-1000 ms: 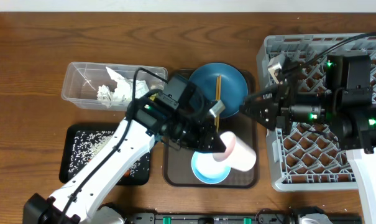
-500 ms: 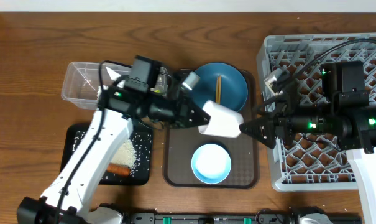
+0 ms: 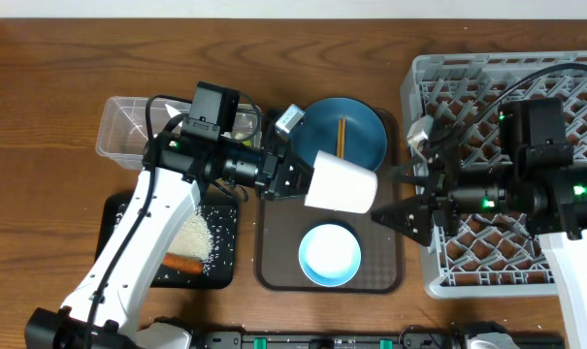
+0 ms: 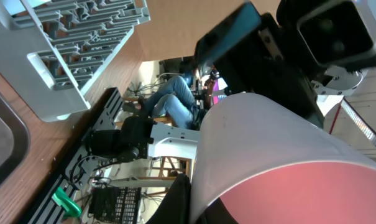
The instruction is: Sort waste into correct bins and load items into the dishwasher rack
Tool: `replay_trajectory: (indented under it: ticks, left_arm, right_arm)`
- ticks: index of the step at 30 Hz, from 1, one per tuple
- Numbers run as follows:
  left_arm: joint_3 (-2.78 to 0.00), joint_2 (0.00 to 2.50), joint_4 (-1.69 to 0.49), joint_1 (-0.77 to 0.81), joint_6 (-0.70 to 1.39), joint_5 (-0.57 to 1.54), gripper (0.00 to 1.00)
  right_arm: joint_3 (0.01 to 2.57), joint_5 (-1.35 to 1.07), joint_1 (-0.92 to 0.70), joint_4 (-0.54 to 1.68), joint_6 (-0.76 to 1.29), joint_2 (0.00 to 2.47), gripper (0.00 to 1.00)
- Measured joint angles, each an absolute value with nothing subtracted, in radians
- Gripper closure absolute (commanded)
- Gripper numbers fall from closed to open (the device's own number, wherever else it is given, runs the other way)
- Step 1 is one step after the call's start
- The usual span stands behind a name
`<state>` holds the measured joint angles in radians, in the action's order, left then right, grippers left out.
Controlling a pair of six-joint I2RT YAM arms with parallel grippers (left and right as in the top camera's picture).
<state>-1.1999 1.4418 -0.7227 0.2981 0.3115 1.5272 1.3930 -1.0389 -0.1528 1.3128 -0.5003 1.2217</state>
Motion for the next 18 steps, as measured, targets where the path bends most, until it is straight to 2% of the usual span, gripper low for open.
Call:
replay_trajectory:
  ticks: [8, 11, 15, 18]
  left_arm:
    - [-1.200, 1.442, -0.719, 0.298, 0.315, 1.544, 0.94]
    - [-1.200, 1.442, -0.719, 0.300, 0.314, 1.550, 0.94]
    - [-1.200, 1.442, -0.717, 0.317, 0.314, 1.557, 0.93]
    - [-1.200, 1.442, -0.717, 0.343, 0.315, 1.554, 0.93]
  right_arm:
    - [1.393, -1.092, -0.221, 1.306, -0.541, 1.222, 0.15]
    - [1.393, -1.085, -0.226, 1.303, -0.543, 1.222, 0.23]
    - [1.393, -1.082, -0.227, 1.286, -0.546, 1.222, 0.25]
    - [1.393, -1.091, -0.227, 1.279, -0.547, 1.222, 0.21]
